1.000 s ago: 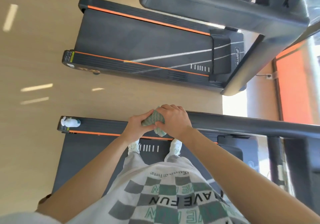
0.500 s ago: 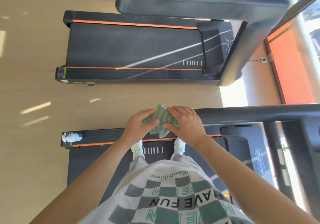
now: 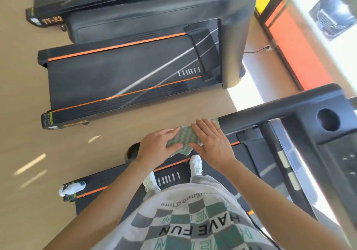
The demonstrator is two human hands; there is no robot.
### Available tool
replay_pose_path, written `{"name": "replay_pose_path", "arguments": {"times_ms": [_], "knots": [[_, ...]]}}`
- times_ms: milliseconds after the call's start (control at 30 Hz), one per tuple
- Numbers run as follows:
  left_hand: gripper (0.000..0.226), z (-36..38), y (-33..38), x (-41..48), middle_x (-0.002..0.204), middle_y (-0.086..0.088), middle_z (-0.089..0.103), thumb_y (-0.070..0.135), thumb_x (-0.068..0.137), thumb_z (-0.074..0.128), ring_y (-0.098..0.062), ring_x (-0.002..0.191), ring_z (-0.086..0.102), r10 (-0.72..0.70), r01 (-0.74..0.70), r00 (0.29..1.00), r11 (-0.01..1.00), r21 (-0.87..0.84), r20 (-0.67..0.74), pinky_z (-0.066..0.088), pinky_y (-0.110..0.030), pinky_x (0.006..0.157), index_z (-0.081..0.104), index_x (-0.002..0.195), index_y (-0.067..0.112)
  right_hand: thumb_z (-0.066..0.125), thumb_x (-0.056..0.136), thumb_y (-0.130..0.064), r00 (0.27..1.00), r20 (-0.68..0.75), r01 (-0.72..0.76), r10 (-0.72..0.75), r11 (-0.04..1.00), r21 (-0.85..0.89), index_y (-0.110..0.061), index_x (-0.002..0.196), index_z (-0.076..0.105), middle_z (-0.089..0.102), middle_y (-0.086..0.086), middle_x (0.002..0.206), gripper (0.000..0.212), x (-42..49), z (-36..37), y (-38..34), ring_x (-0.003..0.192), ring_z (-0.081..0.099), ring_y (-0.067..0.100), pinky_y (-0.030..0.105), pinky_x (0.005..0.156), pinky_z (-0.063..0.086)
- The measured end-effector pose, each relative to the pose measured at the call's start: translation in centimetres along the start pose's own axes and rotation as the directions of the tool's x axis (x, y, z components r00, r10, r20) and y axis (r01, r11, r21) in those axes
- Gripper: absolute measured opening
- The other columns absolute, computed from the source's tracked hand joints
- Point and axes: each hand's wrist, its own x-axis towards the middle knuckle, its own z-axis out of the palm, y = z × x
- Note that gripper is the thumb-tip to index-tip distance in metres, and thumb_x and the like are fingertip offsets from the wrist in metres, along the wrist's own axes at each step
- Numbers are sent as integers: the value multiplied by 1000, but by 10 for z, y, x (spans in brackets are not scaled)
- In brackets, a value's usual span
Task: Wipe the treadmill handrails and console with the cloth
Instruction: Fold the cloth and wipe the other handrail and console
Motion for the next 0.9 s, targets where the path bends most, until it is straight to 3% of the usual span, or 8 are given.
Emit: {"name": "replay_pose_path", "arguments": {"times_ms": [467,667,800,900], "knots": [[57,45,118,107,146,18,55,58,97,54,-11,127,55,82,-81,990,997,-12,118,47,-30,92,46,151,38,37,101,-56,981,-17,-195,195,980,35,-13,143,54,52,9,148,63,-24,-40,149,143,42,28,43,123,24],[57,68,177,162,144,14,58,56,99,52,-13,119,60,153,-148,973,988,-43,170,45,-28,85,46,151,34,28,100,-60,953,25,-303,303,953,0,-15,148,49,45,8,155,69,-36,-63,217,148,34,27,41,125,14],[56,79,203,194,143,12,59,56,100,51,-15,123,59,173,-163,959,985,-63,225,50,-33,92,46,151,33,32,102,-57,924,46,-379,379,925,-7,-17,151,44,38,6,159,65,-35,-75,251,151,27,26,41,126,10],[54,87,222,217,141,7,62,54,102,48,-18,123,60,180,-160,943,983,-93,280,52,-37,95,47,151,31,35,102,-54,906,29,-421,422,907,-30,-17,148,48,43,5,156,59,-33,-79,276,149,29,26,43,126,14]]}}
